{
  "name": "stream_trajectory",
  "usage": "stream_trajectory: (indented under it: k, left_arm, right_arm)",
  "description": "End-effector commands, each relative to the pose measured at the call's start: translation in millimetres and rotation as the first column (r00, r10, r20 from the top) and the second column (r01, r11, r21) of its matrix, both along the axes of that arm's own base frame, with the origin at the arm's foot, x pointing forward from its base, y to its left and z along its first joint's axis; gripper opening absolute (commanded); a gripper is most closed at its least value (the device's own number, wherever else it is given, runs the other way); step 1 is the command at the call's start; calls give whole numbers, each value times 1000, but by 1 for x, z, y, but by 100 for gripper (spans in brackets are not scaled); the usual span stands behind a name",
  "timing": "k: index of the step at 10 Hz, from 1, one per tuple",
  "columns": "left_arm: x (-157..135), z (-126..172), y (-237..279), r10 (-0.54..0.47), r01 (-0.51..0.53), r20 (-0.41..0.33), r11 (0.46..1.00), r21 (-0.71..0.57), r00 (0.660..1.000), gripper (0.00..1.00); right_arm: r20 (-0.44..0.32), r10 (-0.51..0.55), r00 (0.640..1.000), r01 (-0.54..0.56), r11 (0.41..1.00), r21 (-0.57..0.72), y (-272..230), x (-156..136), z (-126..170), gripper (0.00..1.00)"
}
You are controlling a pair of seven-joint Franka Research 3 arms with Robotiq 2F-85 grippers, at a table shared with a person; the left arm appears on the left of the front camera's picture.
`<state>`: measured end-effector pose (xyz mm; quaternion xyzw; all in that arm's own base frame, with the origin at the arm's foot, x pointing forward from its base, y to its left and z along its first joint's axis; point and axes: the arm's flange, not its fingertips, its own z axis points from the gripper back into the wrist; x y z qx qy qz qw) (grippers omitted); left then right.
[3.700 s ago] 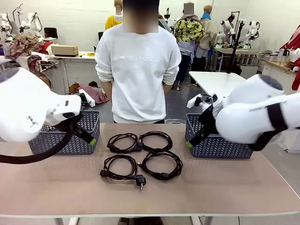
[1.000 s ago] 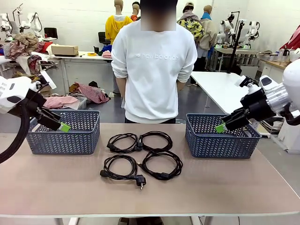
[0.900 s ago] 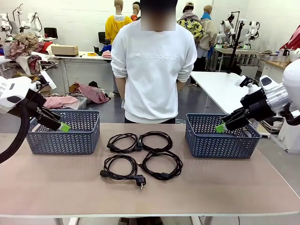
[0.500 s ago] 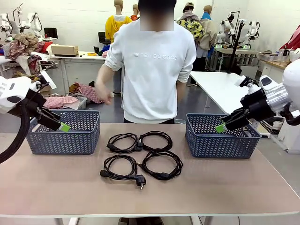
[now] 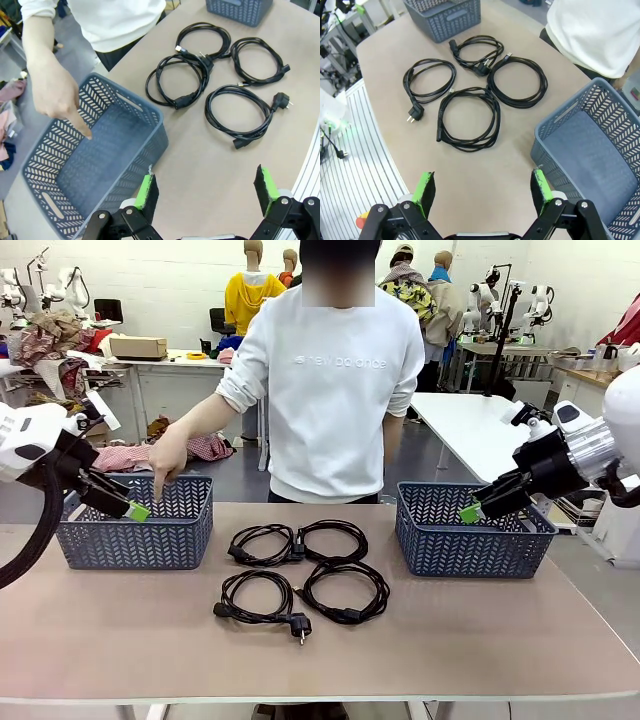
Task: Organize the cables according to human instructions.
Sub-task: Pick up a bundle of cables and place it in the basket indicated by the human.
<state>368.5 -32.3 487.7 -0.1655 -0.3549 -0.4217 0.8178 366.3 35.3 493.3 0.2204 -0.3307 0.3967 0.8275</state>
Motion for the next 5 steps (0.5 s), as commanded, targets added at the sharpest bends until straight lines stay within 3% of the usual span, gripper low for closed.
stream_trajectory:
  k: [1, 5]
  left_arm:
    - [2, -1, 1, -16, 16, 7, 1000, -12, 1000, 100]
    - [2, -1, 1, -16, 16, 7, 1000, -12, 1000, 100]
  right_arm:
    - [15, 21, 1000, -22, 1000, 14, -2, 4, -1, 100]
    - [15, 21, 1000, -22, 1000, 14, -2, 4, -1, 100]
